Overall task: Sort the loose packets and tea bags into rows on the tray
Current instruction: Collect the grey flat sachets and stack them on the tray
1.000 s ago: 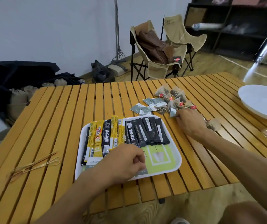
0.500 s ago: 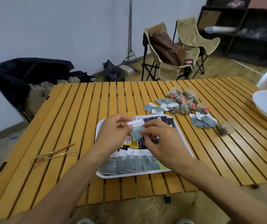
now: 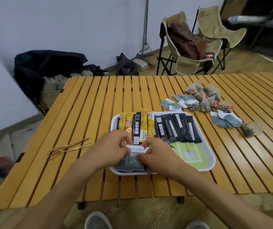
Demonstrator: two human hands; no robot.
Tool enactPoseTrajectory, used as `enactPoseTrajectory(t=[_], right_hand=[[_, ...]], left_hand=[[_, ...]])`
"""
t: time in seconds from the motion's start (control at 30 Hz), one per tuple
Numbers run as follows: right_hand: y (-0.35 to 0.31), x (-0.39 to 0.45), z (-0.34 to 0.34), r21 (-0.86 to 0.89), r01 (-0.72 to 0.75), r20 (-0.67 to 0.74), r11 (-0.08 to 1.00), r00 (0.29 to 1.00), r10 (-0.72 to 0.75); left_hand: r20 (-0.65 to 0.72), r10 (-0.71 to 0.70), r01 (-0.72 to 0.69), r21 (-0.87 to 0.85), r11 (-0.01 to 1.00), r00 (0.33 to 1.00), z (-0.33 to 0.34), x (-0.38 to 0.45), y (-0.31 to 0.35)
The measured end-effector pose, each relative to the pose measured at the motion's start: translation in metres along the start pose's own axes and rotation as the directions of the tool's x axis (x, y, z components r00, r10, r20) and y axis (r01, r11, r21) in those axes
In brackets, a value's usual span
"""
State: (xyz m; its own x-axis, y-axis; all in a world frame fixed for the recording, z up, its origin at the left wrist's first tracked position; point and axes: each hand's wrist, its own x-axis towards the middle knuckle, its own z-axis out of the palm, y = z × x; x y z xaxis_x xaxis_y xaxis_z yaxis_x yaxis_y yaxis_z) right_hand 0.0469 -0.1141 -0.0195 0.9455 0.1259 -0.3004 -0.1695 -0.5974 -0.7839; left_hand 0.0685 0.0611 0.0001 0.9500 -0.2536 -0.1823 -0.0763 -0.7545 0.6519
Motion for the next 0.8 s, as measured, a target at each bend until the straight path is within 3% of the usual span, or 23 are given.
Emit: enactPoseTrajectory(t=[0.2,0.43,0.63,0.8], right_hand=[[0.003,-0.001,0.010,-0.303,0.090,-0.086,0.949,0.989,-0.121],[0.004,-0.003,-0.031,-0.238,0.113,-0.169,0.965,0.973,-0.155],[0.054,0.039,-0.144,-0.331,-0.112,-0.408,0.937,0.912,-0.035],[0.114,0.061,-0.192,-0.357,-0.340,-0.630,0.870,0.775,0.044]], left_hand=[[-0.062,0.047,-0.031,0.237,0.971,0.997,0.008,0.000,0.000],[0.019,0.103,-0.103,0.356,0.929,0.995,0.014,-0.003,0.003],[-0.018,0.127,-0.102,0.489,0.866,0.992,0.015,-0.005,0.000],[-0.026,0.170,-0.127,0.556,0.822,0.985,0.017,-0.003,-0.004]])
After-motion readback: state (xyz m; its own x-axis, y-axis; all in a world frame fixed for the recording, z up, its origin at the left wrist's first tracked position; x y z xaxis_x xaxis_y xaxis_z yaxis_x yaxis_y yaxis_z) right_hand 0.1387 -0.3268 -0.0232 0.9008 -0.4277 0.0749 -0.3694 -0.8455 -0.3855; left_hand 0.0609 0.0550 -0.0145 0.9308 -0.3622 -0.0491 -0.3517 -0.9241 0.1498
